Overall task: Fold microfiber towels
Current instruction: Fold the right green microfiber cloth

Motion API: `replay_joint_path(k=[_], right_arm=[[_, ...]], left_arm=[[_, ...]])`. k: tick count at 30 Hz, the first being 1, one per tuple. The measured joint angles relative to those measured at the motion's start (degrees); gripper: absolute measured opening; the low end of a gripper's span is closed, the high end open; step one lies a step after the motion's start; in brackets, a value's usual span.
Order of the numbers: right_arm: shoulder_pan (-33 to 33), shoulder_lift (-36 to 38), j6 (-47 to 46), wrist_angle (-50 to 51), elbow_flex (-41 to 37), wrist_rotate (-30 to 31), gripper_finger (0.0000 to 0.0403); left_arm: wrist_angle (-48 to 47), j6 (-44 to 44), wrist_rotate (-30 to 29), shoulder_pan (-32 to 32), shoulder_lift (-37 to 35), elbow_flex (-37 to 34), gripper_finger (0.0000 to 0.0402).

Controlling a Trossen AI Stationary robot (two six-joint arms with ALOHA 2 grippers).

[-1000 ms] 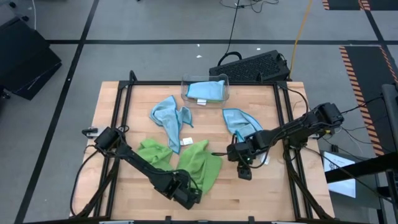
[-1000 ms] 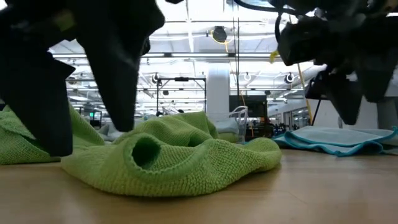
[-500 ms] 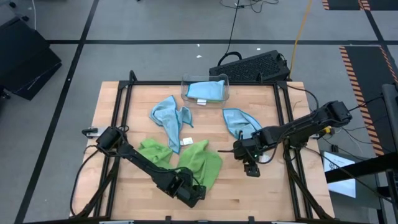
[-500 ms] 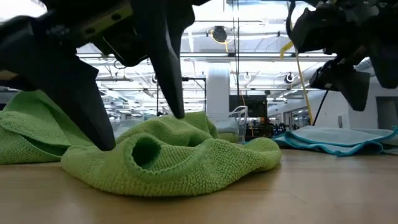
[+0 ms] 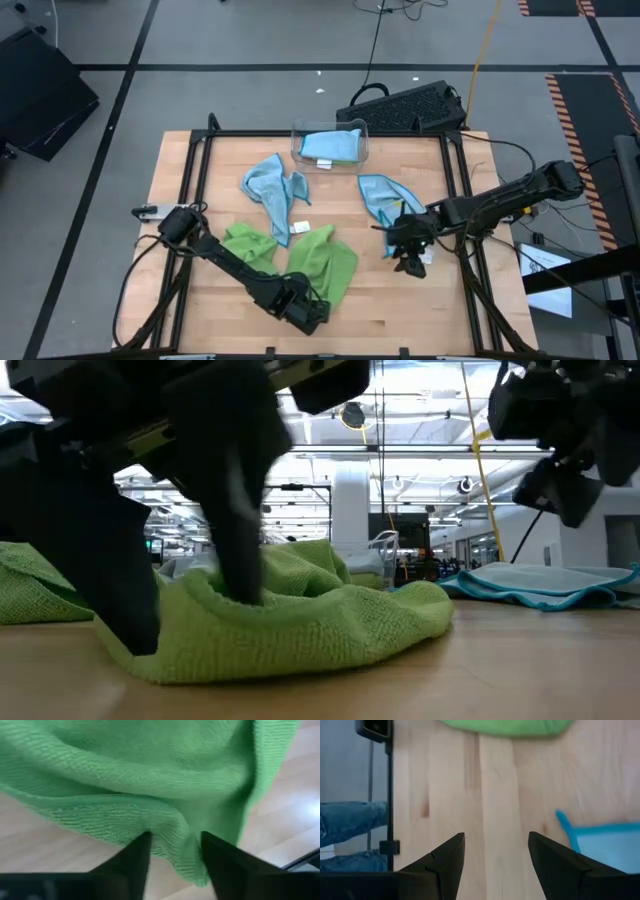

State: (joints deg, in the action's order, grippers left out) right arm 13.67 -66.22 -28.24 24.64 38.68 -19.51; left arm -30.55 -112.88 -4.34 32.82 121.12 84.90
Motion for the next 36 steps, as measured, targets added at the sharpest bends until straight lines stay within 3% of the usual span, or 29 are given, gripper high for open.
replay_joint_path(k=[4, 6, 12, 22, 29, 36], right_arm=[[-0.83, -3.0, 0.86, -7.16, -0.07, 1.45, 0.021], [-1.7, -5.69, 0.52, -13.32, -0.04, 1.36, 0.021], [-5.0, -16.45, -1.12, -27.66, 2.01, -1.25, 0.021], [-9.32, -33.22, 6.97, -29.25, 13.99, -5.66, 0.021], [-9.87, -36.47, 15.68, -29.11, 14.64, -7.31, 0.021], [-10.01, -37.83, 16.95, -30.75, 14.73, -3.62, 0.021]], left_arm=[[-1.29, 0.09, -0.47, 0.21, -1.1, -0.15, 0.004], [-1.28, 0.57, -1.46, 0.6, -1.89, -0.14, 0.0014], [1.88, 0.88, -1.65, 0.82, -1.94, -0.07, 0.0007], [2.67, 1.55, -1.69, 1.26, -1.99, 0.0, 0.0004], [4.07, 1.59, -2.24, 1.7, -1.99, 0.0, 0.0004], [4.36, 2.11, -3.72, 1.84, -1.99, 0.0, 0.0007]])
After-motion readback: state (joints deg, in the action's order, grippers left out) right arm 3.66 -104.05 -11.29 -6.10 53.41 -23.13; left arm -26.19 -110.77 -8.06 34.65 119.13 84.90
